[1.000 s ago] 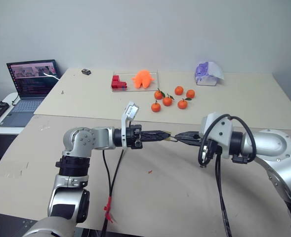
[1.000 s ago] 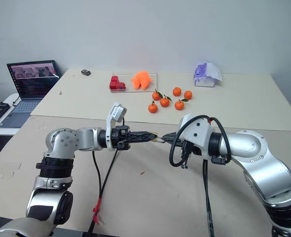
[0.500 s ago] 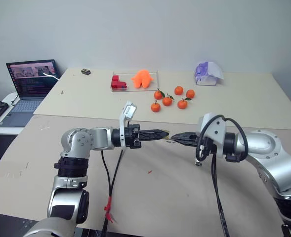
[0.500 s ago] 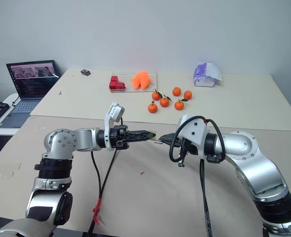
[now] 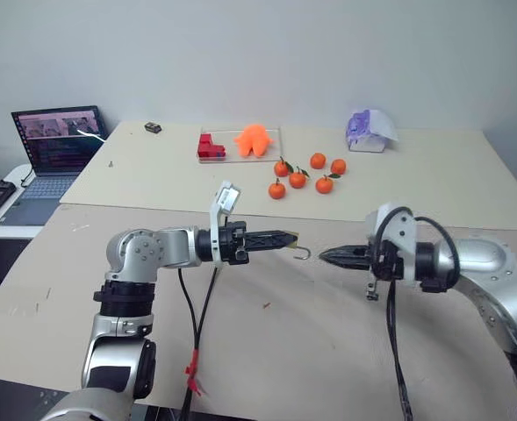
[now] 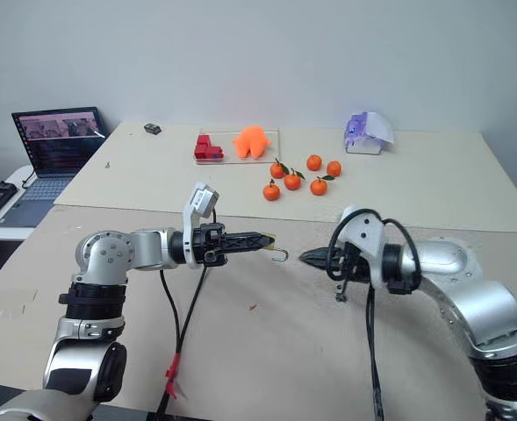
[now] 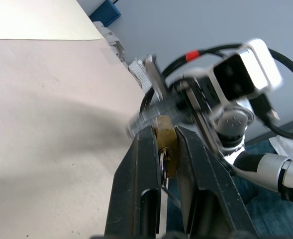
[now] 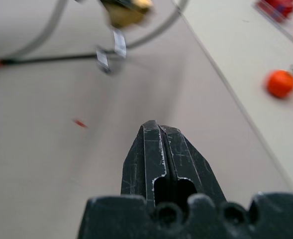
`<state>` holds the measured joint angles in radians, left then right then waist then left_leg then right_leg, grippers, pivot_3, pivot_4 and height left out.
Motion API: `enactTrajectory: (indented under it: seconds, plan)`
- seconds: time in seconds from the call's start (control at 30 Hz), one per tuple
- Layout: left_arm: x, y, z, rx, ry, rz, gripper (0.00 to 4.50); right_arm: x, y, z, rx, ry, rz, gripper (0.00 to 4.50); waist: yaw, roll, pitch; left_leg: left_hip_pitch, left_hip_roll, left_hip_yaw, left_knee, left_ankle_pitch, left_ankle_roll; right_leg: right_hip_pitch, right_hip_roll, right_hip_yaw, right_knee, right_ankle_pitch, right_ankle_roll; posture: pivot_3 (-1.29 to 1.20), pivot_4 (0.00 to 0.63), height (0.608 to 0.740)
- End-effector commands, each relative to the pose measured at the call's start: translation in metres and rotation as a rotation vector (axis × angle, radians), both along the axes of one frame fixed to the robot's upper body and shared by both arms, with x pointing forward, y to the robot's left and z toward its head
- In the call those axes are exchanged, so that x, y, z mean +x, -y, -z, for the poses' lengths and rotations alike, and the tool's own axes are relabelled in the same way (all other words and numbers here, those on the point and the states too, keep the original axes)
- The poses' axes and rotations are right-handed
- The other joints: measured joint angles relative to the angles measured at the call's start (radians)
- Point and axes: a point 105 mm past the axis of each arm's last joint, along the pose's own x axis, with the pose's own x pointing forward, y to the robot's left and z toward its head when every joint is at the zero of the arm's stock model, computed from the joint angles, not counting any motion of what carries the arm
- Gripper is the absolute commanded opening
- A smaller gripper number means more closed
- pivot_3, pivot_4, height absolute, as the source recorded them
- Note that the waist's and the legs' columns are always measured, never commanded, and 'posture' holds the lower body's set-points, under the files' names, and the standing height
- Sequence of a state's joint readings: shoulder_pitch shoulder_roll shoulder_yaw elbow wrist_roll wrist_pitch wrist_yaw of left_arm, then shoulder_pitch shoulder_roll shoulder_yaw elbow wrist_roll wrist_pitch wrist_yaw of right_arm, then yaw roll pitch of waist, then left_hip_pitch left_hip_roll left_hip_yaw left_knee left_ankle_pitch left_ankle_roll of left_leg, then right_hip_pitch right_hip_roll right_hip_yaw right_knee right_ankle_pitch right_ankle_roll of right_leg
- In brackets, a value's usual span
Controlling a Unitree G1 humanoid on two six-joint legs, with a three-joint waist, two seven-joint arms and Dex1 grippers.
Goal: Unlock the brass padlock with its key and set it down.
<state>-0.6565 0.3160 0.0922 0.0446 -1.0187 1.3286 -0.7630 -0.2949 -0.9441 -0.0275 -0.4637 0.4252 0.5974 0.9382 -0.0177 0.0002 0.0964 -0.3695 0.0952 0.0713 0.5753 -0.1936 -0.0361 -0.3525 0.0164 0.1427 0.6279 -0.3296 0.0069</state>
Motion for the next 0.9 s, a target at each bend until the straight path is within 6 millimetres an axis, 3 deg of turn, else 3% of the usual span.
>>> enactTrajectory:
  seconds: [0.03,0.3,0.4,0.6,0.77,0.9]
  plan:
    - [-0.003,-0.003,-0.009,-0.016,0.043,0.020,0.04,-0.004,-0.002,-0.025,-0.036,0.119,-0.058,0.75,-0.002,0.000,0.000,0.000,0.000,0.000,-0.001,0.000,0.000,0.000,0.000,0.000,0.000,0.000,0.000,0.00,0.150,0.723]
    - [-0.001,-0.006,0.001,0.020,0.007,0.017,0.04,-0.015,-0.026,-0.033,-0.231,0.278,-0.211,3.47,-0.002,0.000,0.000,0.000,0.000,0.000,0.000,0.000,0.000,0.000,0.000,0.000,0.000,-0.002,0.003,0.00,0.150,0.723]
    - [0.000,-0.003,0.020,0.122,-0.027,0.012,0.04,-0.019,-0.035,-0.036,-0.209,0.279,-0.243,4.47,0.000,0.000,0.000,0.000,0.000,0.000,0.000,0.000,0.000,0.000,-0.001,0.000,0.000,-0.002,0.003,0.00,0.150,0.723]
    - [0.013,0.001,0.064,0.301,-0.165,-0.087,0.04,-0.020,-0.044,-0.042,-0.117,0.290,-0.220,4.47,0.000,0.000,0.000,0.000,-0.001,0.000,0.000,0.000,0.000,0.000,-0.001,0.000,0.000,0.000,0.000,0.00,0.150,0.723]
    - [0.019,0.012,0.075,0.308,-0.257,-0.117,0.04,-0.025,-0.049,-0.048,-0.066,0.296,-0.209,4.47,0.003,0.000,0.000,0.000,-0.001,0.000,0.000,0.000,0.000,-0.001,-0.001,0.000,0.001,0.000,0.000,0.00,0.150,0.723]
    - [0.019,0.034,0.085,0.341,-0.255,-0.136,0.04,-0.026,-0.046,-0.049,-0.067,0.306,-0.180,4.47,0.002,0.000,0.000,-0.001,-0.003,-0.001,0.000,0.000,0.000,0.000,-0.002,0.000,0.001,0.000,0.000,0.00,0.150,0.723]
